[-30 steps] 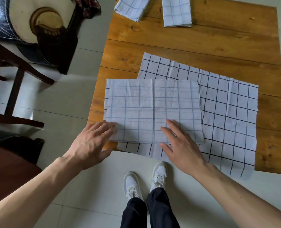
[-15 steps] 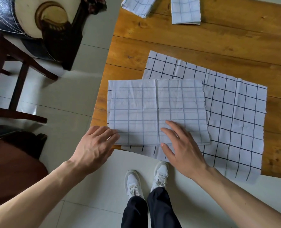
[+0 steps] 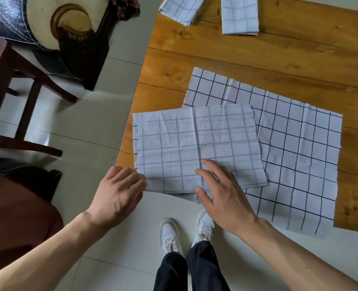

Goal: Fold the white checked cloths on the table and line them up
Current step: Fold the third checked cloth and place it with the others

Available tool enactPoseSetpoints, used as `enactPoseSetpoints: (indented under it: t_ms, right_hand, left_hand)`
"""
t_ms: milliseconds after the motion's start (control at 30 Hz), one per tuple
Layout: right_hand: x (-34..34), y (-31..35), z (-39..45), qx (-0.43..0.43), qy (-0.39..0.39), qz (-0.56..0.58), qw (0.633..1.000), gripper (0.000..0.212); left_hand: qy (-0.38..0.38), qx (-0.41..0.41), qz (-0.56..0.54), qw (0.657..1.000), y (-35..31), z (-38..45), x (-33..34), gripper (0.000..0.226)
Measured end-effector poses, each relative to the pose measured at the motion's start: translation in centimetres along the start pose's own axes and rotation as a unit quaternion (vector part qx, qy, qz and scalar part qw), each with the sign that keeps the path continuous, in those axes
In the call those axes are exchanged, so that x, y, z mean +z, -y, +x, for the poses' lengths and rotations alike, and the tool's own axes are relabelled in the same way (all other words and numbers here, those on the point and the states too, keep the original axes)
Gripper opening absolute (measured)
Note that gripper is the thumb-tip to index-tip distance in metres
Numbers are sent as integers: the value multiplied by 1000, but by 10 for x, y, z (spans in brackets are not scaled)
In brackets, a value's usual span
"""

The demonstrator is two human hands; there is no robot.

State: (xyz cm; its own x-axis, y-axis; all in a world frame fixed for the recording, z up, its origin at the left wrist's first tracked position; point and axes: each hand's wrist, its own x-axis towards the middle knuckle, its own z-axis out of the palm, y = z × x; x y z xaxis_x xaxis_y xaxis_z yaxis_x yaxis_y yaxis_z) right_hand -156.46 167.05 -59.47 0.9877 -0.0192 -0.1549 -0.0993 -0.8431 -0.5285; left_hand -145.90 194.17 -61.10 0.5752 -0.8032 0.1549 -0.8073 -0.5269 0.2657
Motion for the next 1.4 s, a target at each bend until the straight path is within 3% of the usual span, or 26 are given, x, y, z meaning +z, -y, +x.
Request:
enactPoseSetpoints:
  t_ms: [167, 300, 367, 500, 667, 800, 933, 1167, 1400]
  right_hand:
    - [-12, 16, 10, -20, 13, 15, 1000, 53]
    - [-19, 40, 22, -62, 10, 5, 998, 62]
    - [-24, 49, 26, -77, -17, 0, 997, 51]
    - [-43, 54, 29, -107, -85, 25, 990, 5]
    - [-83, 42, 25, -100, -115, 72, 986, 8]
    - [-112, 29, 16, -89, -142, 75, 983, 9]
    - [-137, 24, 1, -75, -181, 56, 979, 11]
    - [-169, 18, -39, -69, -257, 41, 963, 13]
    - [-184, 1, -87, -78, -258, 73, 960, 22]
  left_hand:
    - [-73, -86, -22, 993, -17, 25, -19, 7]
    - [-72, -92, -62, 991, -40, 52, -42, 10]
    - [-70, -84, -86, 990, -51, 64, -55, 7]
    - [-72, -64, -140, 985, -65, 84, -78, 5]
    - [-7, -92, -130, 987, -47, 94, -89, 20]
    - [23, -123, -75, 989, -28, 102, -89, 15]
    - [-2, -123, -88, 988, -37, 111, -103, 7]
    - [-55, -37, -106, 992, -71, 104, -151, 7]
    - [-40, -126, -163, 978, -118, 80, -160, 24]
